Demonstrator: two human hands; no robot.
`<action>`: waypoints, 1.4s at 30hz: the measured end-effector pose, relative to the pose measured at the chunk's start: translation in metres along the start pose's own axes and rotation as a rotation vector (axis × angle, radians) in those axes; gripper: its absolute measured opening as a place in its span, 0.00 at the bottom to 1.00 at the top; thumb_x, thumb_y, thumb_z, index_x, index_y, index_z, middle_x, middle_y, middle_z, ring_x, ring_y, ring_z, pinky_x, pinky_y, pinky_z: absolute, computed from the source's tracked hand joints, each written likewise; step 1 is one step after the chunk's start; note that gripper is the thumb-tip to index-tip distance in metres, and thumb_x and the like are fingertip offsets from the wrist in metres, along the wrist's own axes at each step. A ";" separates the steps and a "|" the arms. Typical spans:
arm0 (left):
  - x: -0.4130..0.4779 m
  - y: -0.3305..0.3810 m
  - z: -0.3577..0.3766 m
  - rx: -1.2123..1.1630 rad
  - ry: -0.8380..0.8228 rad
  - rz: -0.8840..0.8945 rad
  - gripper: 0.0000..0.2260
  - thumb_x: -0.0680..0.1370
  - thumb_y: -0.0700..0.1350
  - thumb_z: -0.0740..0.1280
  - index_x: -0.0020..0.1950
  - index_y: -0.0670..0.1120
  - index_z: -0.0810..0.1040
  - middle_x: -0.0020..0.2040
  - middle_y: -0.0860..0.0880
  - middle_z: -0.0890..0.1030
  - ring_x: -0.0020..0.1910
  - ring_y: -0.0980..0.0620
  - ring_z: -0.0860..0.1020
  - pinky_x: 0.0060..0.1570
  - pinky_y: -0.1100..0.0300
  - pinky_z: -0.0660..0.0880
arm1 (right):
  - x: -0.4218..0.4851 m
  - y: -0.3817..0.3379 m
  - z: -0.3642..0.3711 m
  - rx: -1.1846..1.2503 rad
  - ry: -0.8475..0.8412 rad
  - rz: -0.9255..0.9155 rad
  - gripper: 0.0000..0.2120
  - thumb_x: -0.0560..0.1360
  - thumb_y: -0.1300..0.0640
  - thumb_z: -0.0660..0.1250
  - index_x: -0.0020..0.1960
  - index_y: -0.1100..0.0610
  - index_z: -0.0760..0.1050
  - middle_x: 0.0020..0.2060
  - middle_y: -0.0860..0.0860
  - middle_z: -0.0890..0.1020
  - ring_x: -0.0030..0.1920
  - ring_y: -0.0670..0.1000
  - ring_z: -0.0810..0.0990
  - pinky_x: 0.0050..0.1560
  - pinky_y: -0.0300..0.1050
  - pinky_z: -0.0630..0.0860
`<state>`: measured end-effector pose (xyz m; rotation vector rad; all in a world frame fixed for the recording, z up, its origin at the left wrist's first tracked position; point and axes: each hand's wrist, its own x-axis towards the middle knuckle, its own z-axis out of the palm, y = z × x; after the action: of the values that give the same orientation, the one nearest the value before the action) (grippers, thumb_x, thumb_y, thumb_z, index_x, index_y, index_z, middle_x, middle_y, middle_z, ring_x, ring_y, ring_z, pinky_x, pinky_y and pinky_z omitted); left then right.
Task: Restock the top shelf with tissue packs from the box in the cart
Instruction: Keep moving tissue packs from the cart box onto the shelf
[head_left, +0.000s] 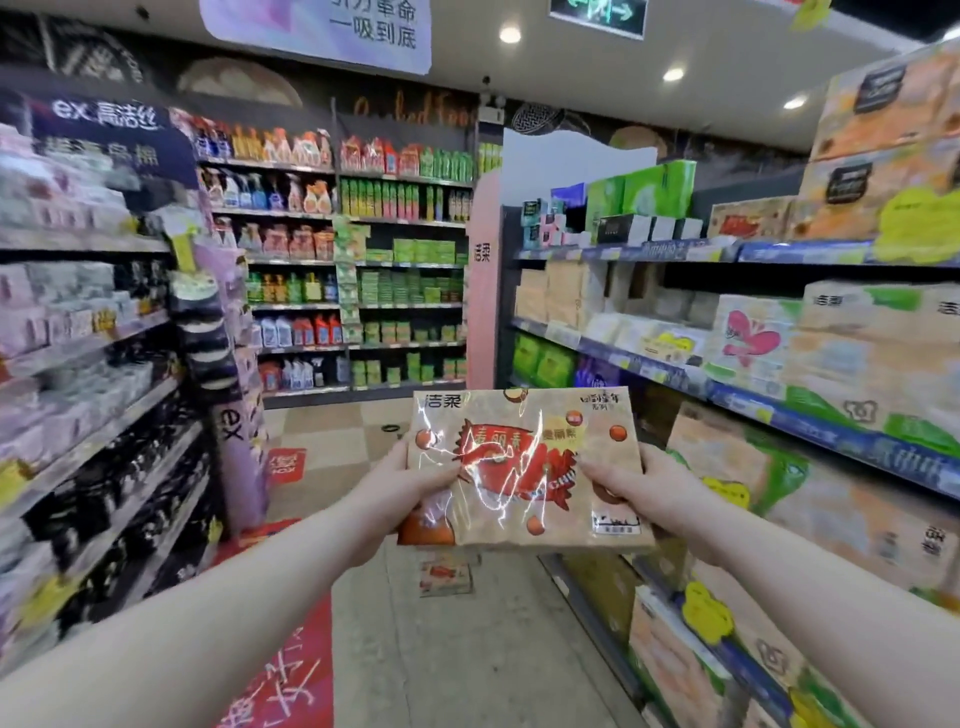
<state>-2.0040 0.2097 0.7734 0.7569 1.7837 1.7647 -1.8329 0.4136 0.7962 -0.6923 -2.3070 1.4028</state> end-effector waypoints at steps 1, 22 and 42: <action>0.021 0.002 -0.003 0.005 0.000 0.008 0.24 0.74 0.44 0.71 0.67 0.51 0.68 0.54 0.47 0.83 0.47 0.47 0.84 0.46 0.53 0.79 | 0.021 0.001 -0.001 0.015 -0.002 -0.011 0.17 0.71 0.44 0.71 0.57 0.50 0.77 0.45 0.46 0.86 0.43 0.44 0.85 0.50 0.44 0.81; 0.422 0.044 0.035 -0.026 -0.249 0.190 0.18 0.76 0.42 0.68 0.65 0.47 0.71 0.52 0.48 0.84 0.49 0.49 0.83 0.48 0.55 0.78 | 0.335 -0.009 -0.097 -0.050 0.266 0.022 0.15 0.69 0.42 0.72 0.51 0.47 0.75 0.44 0.47 0.85 0.44 0.48 0.84 0.48 0.47 0.80; 0.722 0.162 0.142 -0.065 -0.569 0.444 0.10 0.77 0.42 0.67 0.56 0.49 0.71 0.46 0.50 0.80 0.40 0.57 0.79 0.28 0.73 0.73 | 0.523 -0.076 -0.223 -0.242 0.762 0.053 0.19 0.69 0.40 0.71 0.54 0.48 0.75 0.43 0.48 0.85 0.39 0.49 0.84 0.34 0.40 0.75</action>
<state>-2.4136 0.8174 0.9497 1.5369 1.2321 1.6198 -2.1597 0.8448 0.9876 -1.1276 -1.8452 0.6857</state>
